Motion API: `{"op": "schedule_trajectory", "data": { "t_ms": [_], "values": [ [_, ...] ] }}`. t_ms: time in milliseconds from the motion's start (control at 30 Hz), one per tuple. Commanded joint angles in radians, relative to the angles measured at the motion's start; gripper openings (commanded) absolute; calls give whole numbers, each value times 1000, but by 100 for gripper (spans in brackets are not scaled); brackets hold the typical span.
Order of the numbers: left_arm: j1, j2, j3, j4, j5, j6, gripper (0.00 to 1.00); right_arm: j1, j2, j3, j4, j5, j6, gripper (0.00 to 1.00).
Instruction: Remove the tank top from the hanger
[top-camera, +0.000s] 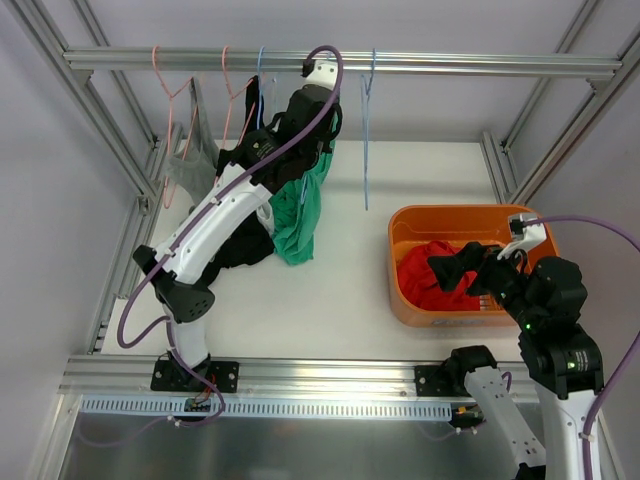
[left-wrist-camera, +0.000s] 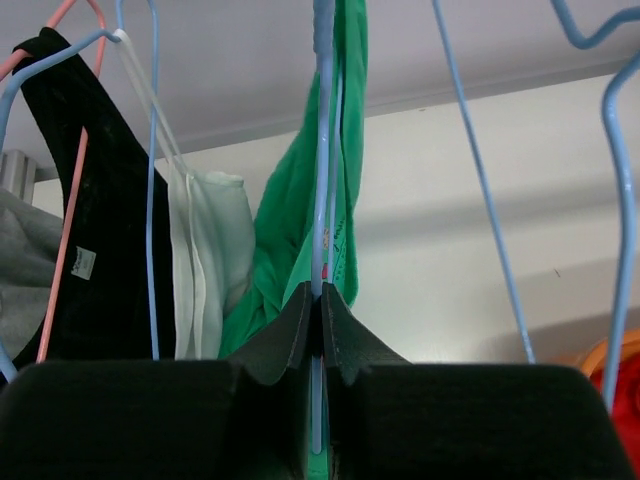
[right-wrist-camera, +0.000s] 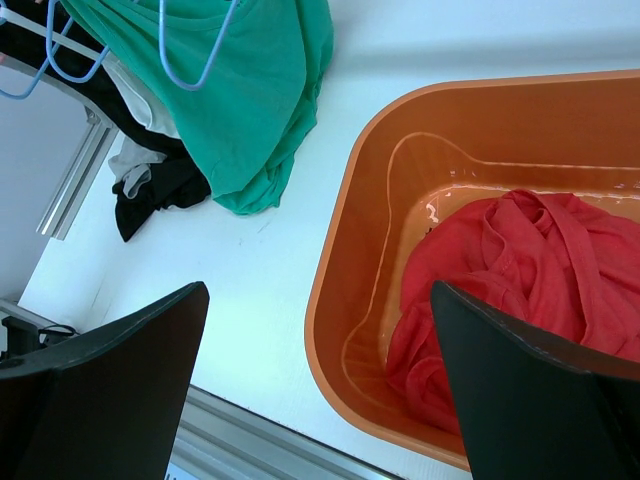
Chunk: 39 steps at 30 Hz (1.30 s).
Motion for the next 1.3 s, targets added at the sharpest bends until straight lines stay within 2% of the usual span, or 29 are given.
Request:
{"op": "schedule_trajectory", "data": {
  "t_ms": [0,333,1000,1133,1267],
  "values": [
    [9,-26,19,40,-15,-9,0,-6,8,7,28,-18,-12,99],
    [6,-134,6,111,-8,-84,0,-6,10,2,48,-37,-15,100],
    [-29,-309,-195,269,76,-109,0,-6,-4,-19,53,-62,-33,100],
    [-104,-399,-293,277,50,-112,0,-6,13,-31,82,-180,-49,100],
    [-199,-549,-428,300,12,-113,0,-6,3,-68,220,-428,-52,99]
  ]
}}
